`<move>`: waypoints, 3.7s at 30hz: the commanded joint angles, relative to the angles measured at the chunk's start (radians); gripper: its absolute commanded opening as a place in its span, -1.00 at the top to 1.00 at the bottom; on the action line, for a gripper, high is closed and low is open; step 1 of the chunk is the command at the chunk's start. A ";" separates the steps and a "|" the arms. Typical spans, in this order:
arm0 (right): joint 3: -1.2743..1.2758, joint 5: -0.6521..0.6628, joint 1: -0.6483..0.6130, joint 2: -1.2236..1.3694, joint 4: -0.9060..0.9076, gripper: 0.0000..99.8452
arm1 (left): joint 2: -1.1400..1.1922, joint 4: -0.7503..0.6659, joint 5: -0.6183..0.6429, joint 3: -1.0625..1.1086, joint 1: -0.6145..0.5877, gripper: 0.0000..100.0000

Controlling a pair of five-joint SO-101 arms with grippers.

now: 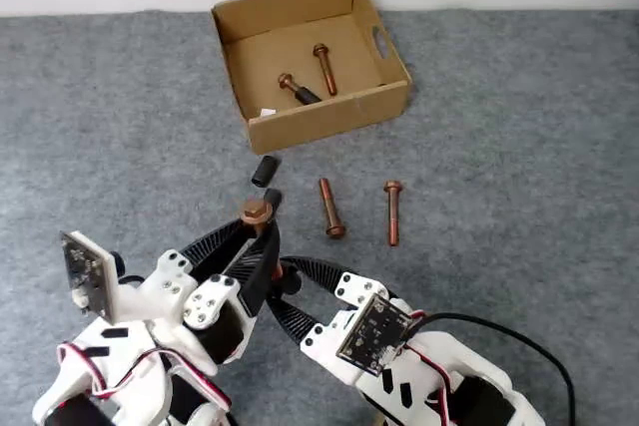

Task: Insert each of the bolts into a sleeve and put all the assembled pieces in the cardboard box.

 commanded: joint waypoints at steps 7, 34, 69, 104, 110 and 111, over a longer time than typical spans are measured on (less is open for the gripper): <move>-0.032 0.005 -0.010 -0.008 -0.018 0.98 | -0.003 0.196 -0.048 -0.047 0.100 0.99; -0.032 0.005 -0.010 -0.008 -0.021 0.98 | 0.006 0.333 -0.080 -0.051 0.029 0.58; -0.011 -0.364 0.489 0.002 0.156 0.98 | -0.003 0.327 -0.388 0.022 -0.617 0.99; -1.215 -0.292 0.591 1.461 -0.059 0.98 | -0.003 -0.224 -0.465 0.773 -0.621 0.99; -1.421 -0.224 0.601 1.748 -0.214 0.98 | -0.003 -0.222 -0.465 0.774 -0.621 0.99; -1.450 -0.210 0.601 1.797 -0.242 0.98 | -0.003 -0.221 -0.465 0.774 -0.621 0.99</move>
